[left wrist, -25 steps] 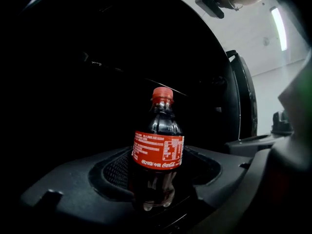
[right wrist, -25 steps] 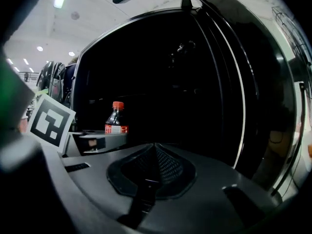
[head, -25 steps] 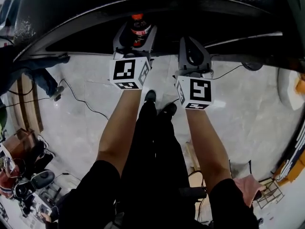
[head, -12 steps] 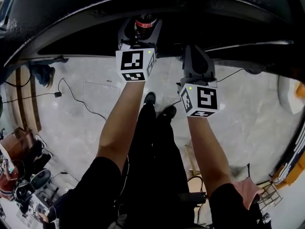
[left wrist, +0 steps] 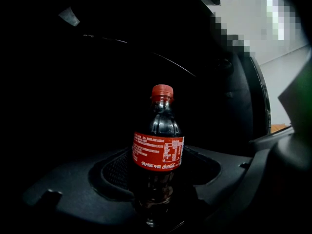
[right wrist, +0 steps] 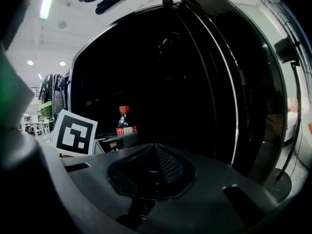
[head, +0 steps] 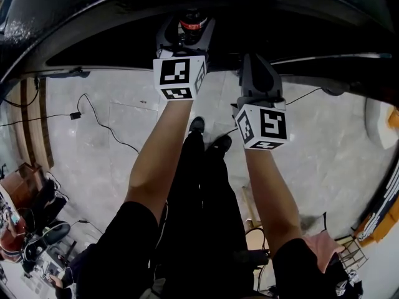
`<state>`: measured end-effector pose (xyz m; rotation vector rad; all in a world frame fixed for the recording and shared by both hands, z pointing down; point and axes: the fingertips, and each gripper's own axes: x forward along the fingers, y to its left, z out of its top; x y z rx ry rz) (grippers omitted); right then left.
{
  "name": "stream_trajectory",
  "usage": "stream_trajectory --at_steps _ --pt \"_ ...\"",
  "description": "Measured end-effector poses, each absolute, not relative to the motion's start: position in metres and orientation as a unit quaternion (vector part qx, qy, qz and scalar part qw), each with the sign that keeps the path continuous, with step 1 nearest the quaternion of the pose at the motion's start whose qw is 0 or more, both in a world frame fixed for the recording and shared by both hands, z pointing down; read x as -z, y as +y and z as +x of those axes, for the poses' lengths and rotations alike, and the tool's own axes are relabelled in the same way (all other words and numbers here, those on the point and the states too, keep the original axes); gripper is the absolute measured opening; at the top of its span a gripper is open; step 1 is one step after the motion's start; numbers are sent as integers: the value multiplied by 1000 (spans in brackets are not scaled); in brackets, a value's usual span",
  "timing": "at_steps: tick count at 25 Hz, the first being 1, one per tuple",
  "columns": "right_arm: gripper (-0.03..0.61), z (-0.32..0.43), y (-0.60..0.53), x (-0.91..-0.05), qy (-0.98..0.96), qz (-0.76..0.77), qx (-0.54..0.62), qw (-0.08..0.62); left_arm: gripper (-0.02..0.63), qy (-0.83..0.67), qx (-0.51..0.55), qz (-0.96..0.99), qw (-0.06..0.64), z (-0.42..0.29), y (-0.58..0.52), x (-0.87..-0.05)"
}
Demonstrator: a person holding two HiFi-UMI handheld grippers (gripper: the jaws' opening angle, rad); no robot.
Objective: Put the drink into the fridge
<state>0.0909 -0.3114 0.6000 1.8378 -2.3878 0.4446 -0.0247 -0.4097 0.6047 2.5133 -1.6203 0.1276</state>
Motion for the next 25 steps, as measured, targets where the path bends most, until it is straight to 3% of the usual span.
stream_trajectory --at_steps 20,22,25 --pt "23 95 -280 -608 -777 605 -161 72 319 -525 -64 845 78 -27 -356 -603" --pt "23 96 -269 -603 -775 606 -161 78 293 -519 -67 848 83 -26 -336 -597" --pt "23 96 -249 -584 -777 606 -138 98 203 -510 -68 852 101 -23 -303 -581"
